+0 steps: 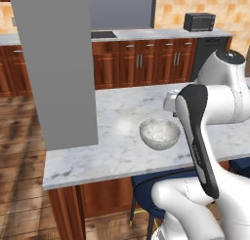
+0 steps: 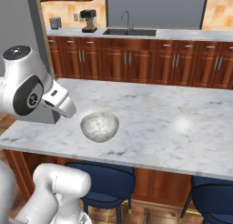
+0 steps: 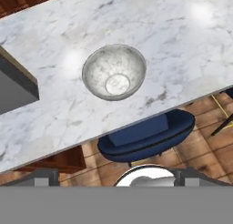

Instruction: Pick up the bowls from the cabinet and place each bowl in front of a stool on the dining counter.

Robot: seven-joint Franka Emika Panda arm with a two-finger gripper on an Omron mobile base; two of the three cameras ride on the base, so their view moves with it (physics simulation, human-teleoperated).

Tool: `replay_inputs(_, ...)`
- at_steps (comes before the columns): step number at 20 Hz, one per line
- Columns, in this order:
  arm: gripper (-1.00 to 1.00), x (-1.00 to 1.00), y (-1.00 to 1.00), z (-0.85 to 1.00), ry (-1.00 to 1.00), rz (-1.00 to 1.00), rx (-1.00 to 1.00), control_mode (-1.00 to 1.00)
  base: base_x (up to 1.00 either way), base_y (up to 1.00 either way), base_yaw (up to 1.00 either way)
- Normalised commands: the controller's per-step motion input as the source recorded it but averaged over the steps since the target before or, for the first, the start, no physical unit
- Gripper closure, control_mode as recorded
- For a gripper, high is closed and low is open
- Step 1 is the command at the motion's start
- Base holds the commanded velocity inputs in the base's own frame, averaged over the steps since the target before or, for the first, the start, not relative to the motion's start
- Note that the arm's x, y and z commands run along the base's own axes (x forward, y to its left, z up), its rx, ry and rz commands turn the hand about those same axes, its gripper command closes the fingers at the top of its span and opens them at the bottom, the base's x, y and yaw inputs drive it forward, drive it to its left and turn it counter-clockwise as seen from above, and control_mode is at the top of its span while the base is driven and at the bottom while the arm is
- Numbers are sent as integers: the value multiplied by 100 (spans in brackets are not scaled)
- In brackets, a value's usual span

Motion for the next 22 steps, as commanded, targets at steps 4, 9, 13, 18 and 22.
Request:
replay_inputs(4, -100, -50, 0, 56, 0, 2, -15, -100, 0, 0, 0)
replay_inputs(9, -100, -24, 0, 8, 0, 16, -9, -100, 0, 0, 0)
replay_inputs(13, -100, -16, 0, 0, 0, 24, -1, -100, 0, 0, 0)
replay_inputs(18, -100, -14, 0, 0, 0, 20, 0, -100, 0, 0, 0)
replay_inputs(22, -100, -17, 4, 0, 0, 2, 0, 100, -29, 14, 1)
